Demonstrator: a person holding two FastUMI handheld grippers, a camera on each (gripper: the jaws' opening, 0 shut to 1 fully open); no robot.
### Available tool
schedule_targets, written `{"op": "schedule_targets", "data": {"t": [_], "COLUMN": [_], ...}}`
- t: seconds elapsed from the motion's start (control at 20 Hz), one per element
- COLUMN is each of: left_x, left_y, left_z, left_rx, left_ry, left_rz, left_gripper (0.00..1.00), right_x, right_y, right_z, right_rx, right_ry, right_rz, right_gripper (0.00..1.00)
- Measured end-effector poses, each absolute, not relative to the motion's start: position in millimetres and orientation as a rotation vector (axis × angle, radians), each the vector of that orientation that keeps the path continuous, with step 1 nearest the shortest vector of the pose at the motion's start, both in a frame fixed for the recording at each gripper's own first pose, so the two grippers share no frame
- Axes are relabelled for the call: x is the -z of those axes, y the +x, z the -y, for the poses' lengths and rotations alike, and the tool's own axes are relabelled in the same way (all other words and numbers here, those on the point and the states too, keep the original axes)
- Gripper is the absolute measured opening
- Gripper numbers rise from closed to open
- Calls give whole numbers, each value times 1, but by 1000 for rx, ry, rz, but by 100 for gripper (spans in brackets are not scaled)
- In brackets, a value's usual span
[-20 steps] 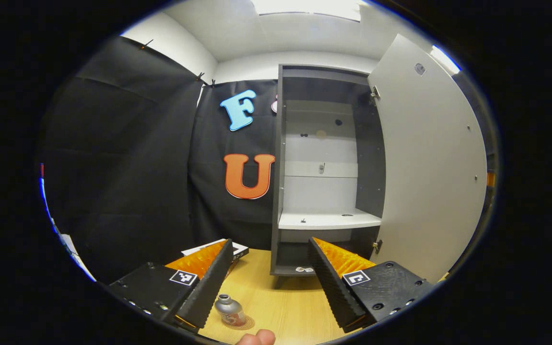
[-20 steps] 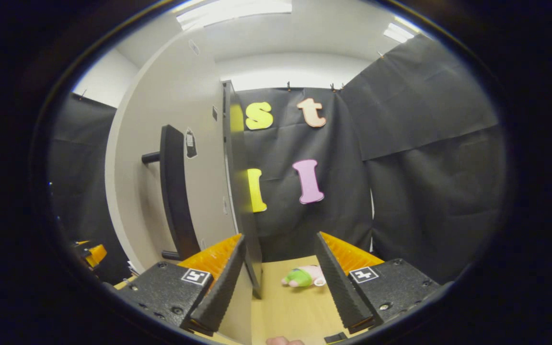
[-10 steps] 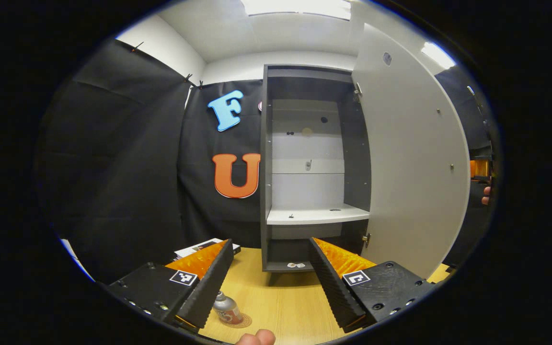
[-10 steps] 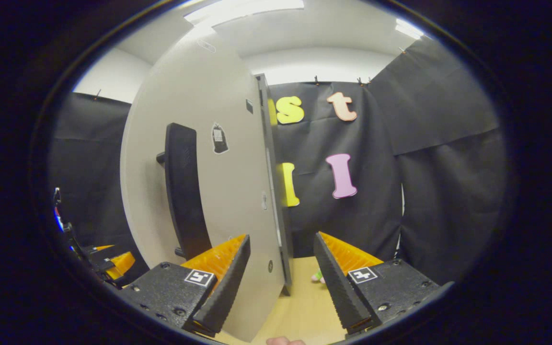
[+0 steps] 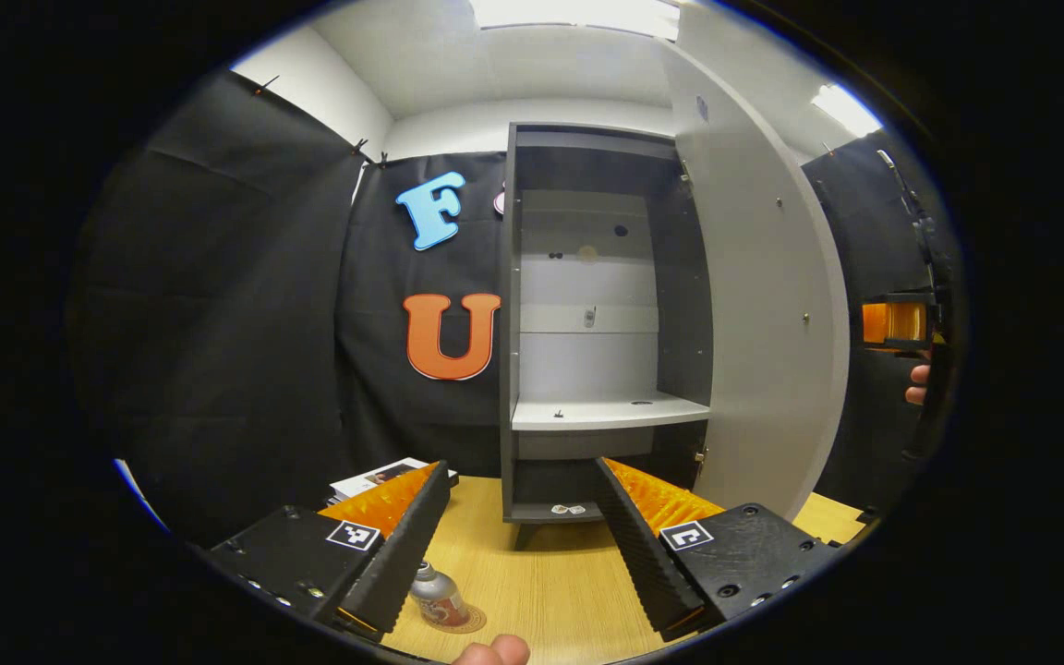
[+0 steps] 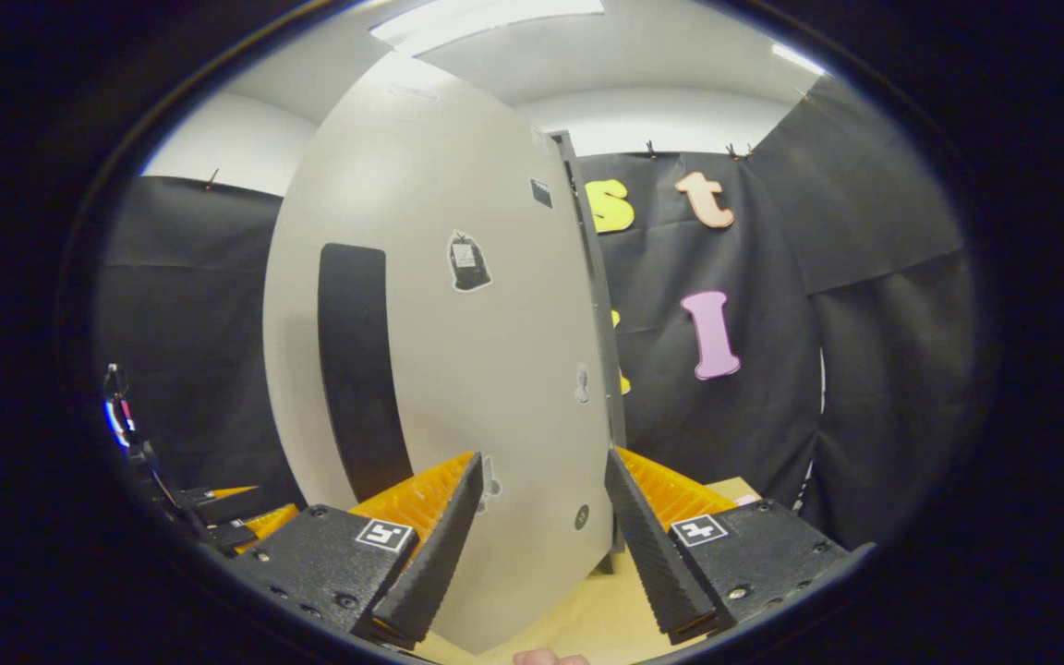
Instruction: Open the cabinet door with the right hand, grasp the bottle in the cabinet with the left hand and place it on the coaster, then close the cabinet door with the right hand.
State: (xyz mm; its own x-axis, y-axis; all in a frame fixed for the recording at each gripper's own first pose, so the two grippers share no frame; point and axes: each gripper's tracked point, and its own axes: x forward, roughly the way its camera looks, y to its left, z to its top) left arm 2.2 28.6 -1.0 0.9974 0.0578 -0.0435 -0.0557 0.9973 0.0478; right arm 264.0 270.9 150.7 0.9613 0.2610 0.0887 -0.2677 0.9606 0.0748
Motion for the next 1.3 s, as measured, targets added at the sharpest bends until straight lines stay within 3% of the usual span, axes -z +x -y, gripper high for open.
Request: {"op": "schedule_targets", "data": {"t": [0.8, 1.3], "left_x": [17, 15], "left_y": [18, 16], "left_z": [-85, -79], "left_rx": [-114, -117], "left_ry": [15, 16], "left_rz": [-50, -33], "left_gripper": [94, 94], "right_x": [-143, -149], "right_y": [347, 337], "right_z": [-419, -385], "right_rx": [-437, -390], "right_ry": [51, 62], "right_rz": [63, 97], "right_gripper": [88, 89]}}
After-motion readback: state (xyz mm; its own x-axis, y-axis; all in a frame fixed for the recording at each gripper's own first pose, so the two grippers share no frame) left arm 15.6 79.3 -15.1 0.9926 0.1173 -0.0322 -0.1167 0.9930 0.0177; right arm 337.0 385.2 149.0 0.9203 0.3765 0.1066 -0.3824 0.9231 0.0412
